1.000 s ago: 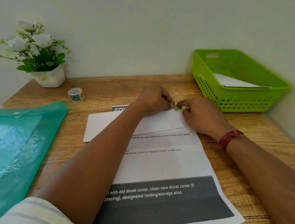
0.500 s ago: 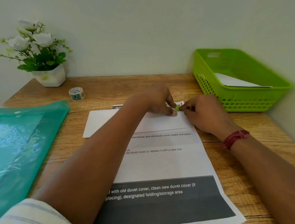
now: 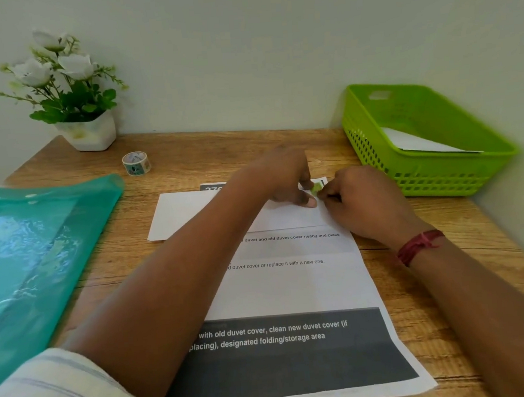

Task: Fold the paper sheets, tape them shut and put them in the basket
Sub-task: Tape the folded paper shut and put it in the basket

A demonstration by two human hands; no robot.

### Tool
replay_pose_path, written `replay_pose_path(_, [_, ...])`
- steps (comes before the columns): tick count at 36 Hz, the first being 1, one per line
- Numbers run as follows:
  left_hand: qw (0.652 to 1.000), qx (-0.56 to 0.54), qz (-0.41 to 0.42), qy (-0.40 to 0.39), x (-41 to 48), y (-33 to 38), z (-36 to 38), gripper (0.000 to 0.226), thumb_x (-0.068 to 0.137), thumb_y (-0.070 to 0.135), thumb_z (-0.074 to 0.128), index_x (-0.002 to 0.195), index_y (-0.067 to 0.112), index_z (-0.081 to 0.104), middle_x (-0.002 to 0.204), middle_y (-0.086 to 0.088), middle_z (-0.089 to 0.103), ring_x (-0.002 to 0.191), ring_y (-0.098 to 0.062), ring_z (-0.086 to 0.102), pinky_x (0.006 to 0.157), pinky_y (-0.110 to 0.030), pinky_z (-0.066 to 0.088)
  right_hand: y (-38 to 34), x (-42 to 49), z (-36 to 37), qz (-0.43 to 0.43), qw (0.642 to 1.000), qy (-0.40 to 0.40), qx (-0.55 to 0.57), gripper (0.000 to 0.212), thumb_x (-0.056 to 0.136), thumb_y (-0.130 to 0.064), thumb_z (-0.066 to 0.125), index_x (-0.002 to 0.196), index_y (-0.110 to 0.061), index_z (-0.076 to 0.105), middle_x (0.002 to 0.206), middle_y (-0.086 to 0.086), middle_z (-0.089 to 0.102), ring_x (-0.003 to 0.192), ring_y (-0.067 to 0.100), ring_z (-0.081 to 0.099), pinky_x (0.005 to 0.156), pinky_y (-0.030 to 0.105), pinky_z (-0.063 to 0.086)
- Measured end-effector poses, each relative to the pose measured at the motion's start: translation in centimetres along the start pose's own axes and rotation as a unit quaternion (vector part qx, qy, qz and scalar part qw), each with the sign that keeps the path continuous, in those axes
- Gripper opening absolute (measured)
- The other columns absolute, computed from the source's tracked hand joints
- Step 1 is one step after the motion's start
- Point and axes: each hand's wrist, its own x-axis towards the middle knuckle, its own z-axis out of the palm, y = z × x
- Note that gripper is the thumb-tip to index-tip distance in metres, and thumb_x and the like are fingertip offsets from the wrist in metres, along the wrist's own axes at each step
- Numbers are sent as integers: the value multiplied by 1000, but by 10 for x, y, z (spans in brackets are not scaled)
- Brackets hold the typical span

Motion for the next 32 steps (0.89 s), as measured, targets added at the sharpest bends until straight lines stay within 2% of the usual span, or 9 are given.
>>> replay_pose_path(6, [1000,-9,1,-3,1,-4,2,50,79,51,76,118,20,72,123,3,68,116,-21,57,98,-36,45,2,-1,1,-31,999,11,6,29,89,-21,56,106,-35,75,72,-2,51,73,24,56,57,30,37])
replay_pose_path(11, [1000,-6,2,3,1,-4,1,50,78,50,77,117,20,73,119,1,69,113,-22,59,96,-36,46,1,1,5,-26,999,6,21,26,89,-24,56,101,-34,77,73,1,56,73,24,56,56,30,36])
replay_pose_path(15, [1000,-3,1,3,0,-3,1,47,78,49,77,116,21,73,118,0,69,113,-23,58,94,-36,47,-2,8,5,55,996,-13,65,20,89,-28,57,79,-26,74,64,-1,56,64,22,52,50,30,30])
replay_pose_path(17, [1000,1,2,4,0,-4,1,46,79,49,76,117,23,73,121,0,67,116,-24,56,95,-36,46,-5,9,6,76,994,-20,79,29,87,-27,58,58,-26,59,56,-2,49,59,23,48,47,29,23])
replay_pose_path(19, [1000,12,3,9,-1,-4,2,46,80,52,74,118,25,72,122,1,65,118,-24,54,94,-35,45,-7,10,6,88,992,-25,84,37,88,-28,57,52,-28,48,56,-2,48,60,25,49,46,29,22])
replay_pose_path(21, [1000,23,10,11,0,-5,3,48,80,55,72,120,27,71,121,0,64,120,-24,50,88,-32,41,-6,9,4,91,991,-31,95,31,89,-28,57,59,-28,60,60,-1,53,62,24,52,48,29,25])
replay_pose_path(23, [999,36,17,13,0,-4,2,50,81,57,70,122,28,70,119,-1,64,121,-24,46,83,-30,34,-4,9,2,89,989,-32,113,21,90,-26,58,77,-24,75,70,3,65,65,23,56,52,31,36])
replay_pose_path(26, [999,41,19,13,0,-5,2,51,82,58,69,123,28,69,120,-1,63,123,-23,43,82,-29,31,-1,4,4,79,989,-7,127,22,90,-19,58,91,-20,79,76,7,72,59,19,54,59,34,45])
replay_pose_path(32, [999,31,14,14,1,-5,1,49,82,55,70,122,26,69,122,1,62,121,-22,47,80,-28,31,12,3,12,92,987,35,129,25,92,-26,63,78,-13,79,63,4,67,57,14,53,52,27,32])
